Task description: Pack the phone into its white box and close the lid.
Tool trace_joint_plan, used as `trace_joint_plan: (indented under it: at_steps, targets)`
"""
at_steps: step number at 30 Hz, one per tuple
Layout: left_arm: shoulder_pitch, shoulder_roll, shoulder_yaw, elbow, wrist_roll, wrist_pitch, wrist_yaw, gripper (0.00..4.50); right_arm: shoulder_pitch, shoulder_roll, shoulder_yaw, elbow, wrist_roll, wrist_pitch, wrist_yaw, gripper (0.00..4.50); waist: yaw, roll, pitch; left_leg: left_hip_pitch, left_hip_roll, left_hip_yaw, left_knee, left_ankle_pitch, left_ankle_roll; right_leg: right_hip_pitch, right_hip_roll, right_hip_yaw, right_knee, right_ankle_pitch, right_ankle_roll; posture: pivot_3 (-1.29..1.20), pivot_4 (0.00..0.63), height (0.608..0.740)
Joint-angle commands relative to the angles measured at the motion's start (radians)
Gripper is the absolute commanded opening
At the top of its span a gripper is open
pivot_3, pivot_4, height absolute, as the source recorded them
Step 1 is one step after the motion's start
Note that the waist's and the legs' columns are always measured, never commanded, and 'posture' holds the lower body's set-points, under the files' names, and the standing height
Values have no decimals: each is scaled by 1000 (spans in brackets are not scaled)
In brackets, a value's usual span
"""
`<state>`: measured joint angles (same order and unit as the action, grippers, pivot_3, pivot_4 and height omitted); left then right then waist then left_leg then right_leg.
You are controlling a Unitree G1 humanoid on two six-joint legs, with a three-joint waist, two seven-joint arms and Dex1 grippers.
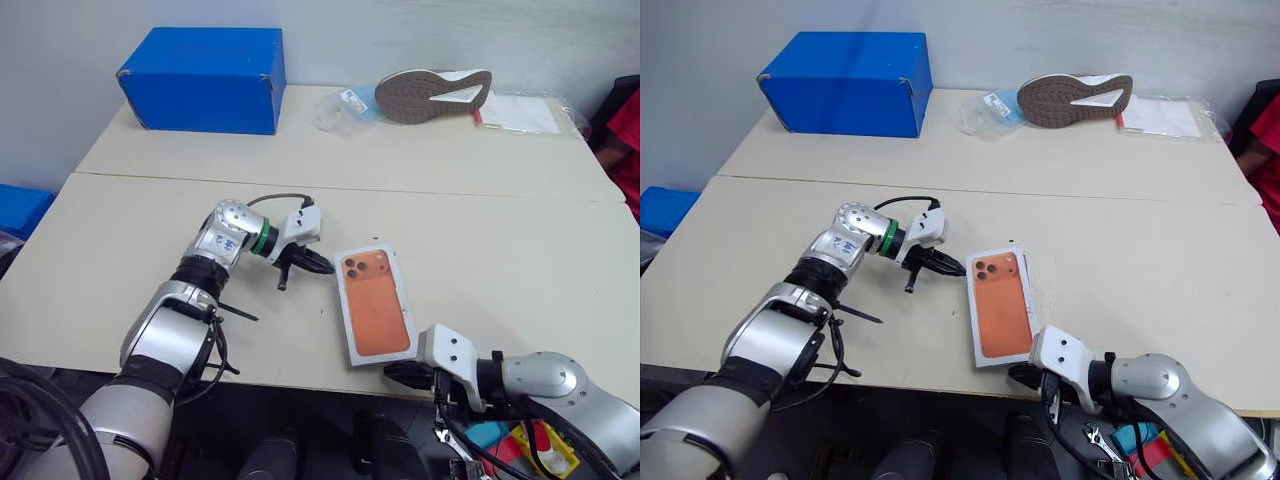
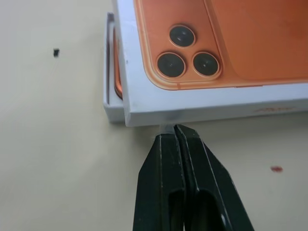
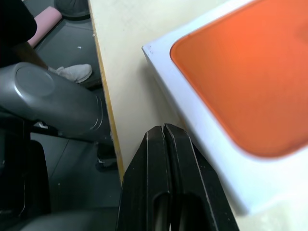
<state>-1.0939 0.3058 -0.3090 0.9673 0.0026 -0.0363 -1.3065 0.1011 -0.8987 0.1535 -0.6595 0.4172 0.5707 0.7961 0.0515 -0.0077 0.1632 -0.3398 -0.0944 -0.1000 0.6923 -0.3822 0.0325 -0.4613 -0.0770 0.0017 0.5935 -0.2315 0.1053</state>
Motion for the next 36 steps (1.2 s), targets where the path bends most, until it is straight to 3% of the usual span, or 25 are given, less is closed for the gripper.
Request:
trace_joint_plan:
  at_steps: [1,19,22,25,28,36]
  targets:
    - [-32,-18,33,24,3,-22,20,0,-12,21,-5,-37,0,18,-14,26,0,0,0,0,0,0,0,0,0,0,0,0,0,0,0,0,150,740]
    - [-6,30,61,-27,-13,9,-83,0,-94,75,-34,-39,37,91,-17,26,-3,0,0,0,0,0,3,-1,0,0,0,0,3,0,0,0,150,740]
    - [2,36,92,-94,-71,94,-164,0,-79,101,-143,-87,224,143,8,26,-1,0,0,-1,0,0,4,-1,0,0,0,0,3,0,0,0,150,740]
    - [1,22,113,-131,-95,169,-164,0,-127,149,-262,-72,358,215,-73,26,-2,0,0,-2,0,-1,6,-2,1,0,0,0,3,0,0,0,150,740]
    - [1,-11,103,-126,-69,156,-114,0,-175,152,-267,-19,315,231,-127,26,-1,0,0,-2,0,-1,7,-2,1,1,0,1,3,1,1,0,150,740]
    - [-52,-124,42,70,68,14,115,0,-152,107,-84,51,57,150,-151,26,1,0,0,-4,-1,0,6,-2,1,-2,0,0,2,1,1,0,150,740]
